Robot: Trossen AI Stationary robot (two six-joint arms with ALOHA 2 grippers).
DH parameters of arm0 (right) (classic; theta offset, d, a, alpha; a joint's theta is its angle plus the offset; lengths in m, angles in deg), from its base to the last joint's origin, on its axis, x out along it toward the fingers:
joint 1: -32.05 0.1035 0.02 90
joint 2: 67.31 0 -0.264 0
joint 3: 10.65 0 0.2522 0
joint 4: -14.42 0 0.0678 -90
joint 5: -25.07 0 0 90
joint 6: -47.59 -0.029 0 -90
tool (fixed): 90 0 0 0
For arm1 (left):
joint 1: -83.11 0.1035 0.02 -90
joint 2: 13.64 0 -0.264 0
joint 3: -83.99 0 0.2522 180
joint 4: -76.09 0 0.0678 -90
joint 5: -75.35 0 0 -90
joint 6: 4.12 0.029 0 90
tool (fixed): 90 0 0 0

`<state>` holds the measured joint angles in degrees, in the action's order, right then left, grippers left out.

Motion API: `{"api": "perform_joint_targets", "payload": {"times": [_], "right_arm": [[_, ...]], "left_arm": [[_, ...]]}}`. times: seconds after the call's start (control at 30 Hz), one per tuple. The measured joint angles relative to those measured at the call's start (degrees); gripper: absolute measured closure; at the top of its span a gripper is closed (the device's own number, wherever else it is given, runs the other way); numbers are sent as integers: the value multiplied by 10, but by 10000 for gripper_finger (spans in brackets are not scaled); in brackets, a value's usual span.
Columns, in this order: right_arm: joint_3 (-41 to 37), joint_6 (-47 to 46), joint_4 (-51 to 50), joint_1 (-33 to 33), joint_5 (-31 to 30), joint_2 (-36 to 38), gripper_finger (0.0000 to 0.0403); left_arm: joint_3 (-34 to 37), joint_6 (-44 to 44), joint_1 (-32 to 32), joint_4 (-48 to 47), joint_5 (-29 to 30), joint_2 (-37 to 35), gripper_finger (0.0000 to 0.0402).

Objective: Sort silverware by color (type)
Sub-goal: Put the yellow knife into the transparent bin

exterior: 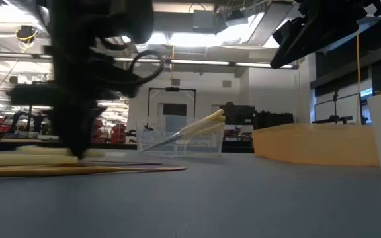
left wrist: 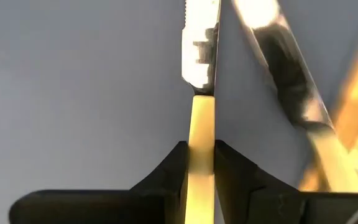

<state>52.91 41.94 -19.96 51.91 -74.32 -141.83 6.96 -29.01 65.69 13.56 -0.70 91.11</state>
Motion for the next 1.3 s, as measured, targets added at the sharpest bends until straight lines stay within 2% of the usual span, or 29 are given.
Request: {"api": "perform_joint_targets", "payload": {"times": [0.47, 0.73, 1.0, 1.3], "right_arm": [[0, 0, -3, 0, -21, 6, 243], [0, -6, -38, 0, -21, 81, 243], [0, -7, -83, 0, -103, 173, 243], [0, -7, -98, 0, -146, 204, 243]], "left_arm": [[-113, -16, 25, -13, 129, -2, 349], [-145, -15, 25, -2, 229, -4, 349], [-145, 47, 25, 119, 248, -4, 349], [-146, 129, 41, 284, 248, -4, 348]]}}
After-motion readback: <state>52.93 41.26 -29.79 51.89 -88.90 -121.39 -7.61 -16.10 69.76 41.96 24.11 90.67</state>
